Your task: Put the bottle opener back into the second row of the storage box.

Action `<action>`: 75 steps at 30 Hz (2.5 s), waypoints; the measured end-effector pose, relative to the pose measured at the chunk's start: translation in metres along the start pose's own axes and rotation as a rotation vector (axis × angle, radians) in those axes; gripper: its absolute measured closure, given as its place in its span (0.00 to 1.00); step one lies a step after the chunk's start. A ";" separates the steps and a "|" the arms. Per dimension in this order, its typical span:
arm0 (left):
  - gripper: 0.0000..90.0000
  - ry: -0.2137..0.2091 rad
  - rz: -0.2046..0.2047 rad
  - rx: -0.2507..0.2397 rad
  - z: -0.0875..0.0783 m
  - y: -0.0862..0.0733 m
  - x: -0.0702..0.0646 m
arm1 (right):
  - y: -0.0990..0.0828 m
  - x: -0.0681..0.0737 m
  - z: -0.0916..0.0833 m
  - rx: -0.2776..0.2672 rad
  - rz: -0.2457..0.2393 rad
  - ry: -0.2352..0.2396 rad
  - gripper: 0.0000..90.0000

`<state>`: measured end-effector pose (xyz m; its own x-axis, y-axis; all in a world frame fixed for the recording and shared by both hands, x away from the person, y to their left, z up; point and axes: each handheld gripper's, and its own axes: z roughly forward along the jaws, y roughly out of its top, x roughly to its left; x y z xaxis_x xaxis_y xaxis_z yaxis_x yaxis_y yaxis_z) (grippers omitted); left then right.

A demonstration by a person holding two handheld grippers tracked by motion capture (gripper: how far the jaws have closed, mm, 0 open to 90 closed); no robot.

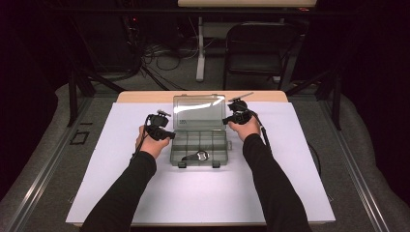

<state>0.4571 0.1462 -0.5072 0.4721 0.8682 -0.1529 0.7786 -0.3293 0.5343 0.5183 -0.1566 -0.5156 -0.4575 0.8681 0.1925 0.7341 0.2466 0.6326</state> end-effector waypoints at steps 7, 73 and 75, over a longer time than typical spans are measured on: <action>0.97 0.001 0.002 0.000 0.000 0.000 0.000 | -0.005 -0.001 -0.004 -0.039 -0.043 0.028 0.91; 0.84 -0.068 -0.024 -0.063 -0.018 0.000 0.004 | -0.034 0.002 -0.024 -0.225 -0.502 0.061 0.91; 0.81 -0.071 -0.012 -0.064 -0.026 0.003 0.003 | -0.034 0.002 -0.024 -0.224 -0.503 0.061 0.91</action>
<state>0.4499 0.1577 -0.4850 0.4928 0.8427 -0.2167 0.7572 -0.2926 0.5839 0.4805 -0.1740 -0.5191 -0.7574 0.6388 -0.1353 0.2961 0.5207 0.8007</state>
